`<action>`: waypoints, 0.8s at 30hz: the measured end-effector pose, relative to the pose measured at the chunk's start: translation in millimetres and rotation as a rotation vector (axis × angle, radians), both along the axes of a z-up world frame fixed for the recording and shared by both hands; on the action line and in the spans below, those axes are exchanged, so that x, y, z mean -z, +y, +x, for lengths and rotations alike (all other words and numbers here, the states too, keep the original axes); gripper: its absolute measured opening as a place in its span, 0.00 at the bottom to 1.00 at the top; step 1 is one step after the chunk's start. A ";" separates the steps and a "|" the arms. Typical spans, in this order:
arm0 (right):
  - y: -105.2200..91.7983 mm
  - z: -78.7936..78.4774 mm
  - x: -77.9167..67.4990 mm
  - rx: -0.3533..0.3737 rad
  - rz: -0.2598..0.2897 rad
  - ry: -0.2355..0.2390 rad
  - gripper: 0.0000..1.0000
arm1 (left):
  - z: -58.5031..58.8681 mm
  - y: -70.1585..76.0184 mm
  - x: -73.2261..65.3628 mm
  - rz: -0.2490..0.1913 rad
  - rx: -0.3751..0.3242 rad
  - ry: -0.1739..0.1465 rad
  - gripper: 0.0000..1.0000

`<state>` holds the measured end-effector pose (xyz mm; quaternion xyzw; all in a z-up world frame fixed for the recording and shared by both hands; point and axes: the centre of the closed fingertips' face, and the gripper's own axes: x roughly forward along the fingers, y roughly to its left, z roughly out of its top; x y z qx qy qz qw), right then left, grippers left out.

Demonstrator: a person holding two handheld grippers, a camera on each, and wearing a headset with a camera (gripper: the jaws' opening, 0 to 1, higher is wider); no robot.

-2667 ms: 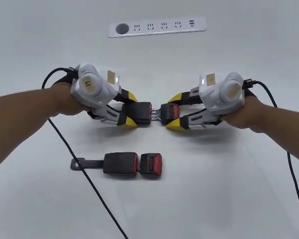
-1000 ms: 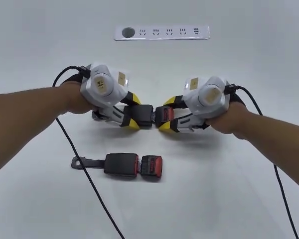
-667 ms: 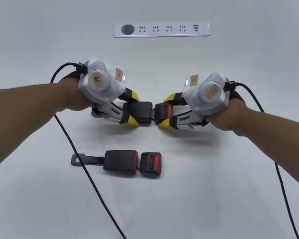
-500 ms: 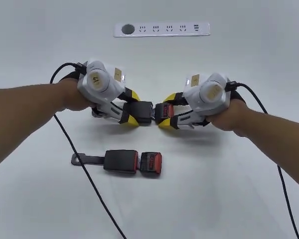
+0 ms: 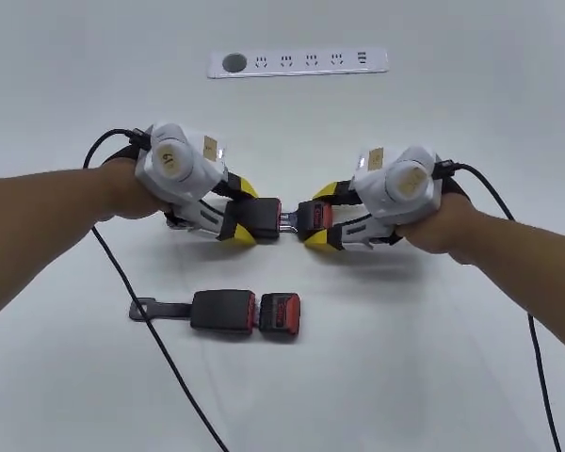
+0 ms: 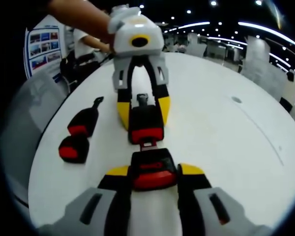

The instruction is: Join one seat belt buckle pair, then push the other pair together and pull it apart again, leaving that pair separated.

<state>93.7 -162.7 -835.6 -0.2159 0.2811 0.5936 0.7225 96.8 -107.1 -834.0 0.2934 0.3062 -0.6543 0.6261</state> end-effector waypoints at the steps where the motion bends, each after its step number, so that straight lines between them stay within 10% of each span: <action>1: -0.4 -0.2 -0.1 -0.001 0.000 0.000 0.36 | 0.0 0.1 0.0 0.000 -0.003 0.001 0.35; 24: -14.5 -3.6 2.1 0.010 0.029 0.004 0.36 | 1.3 0.6 -0.3 -0.042 -0.067 0.015 0.35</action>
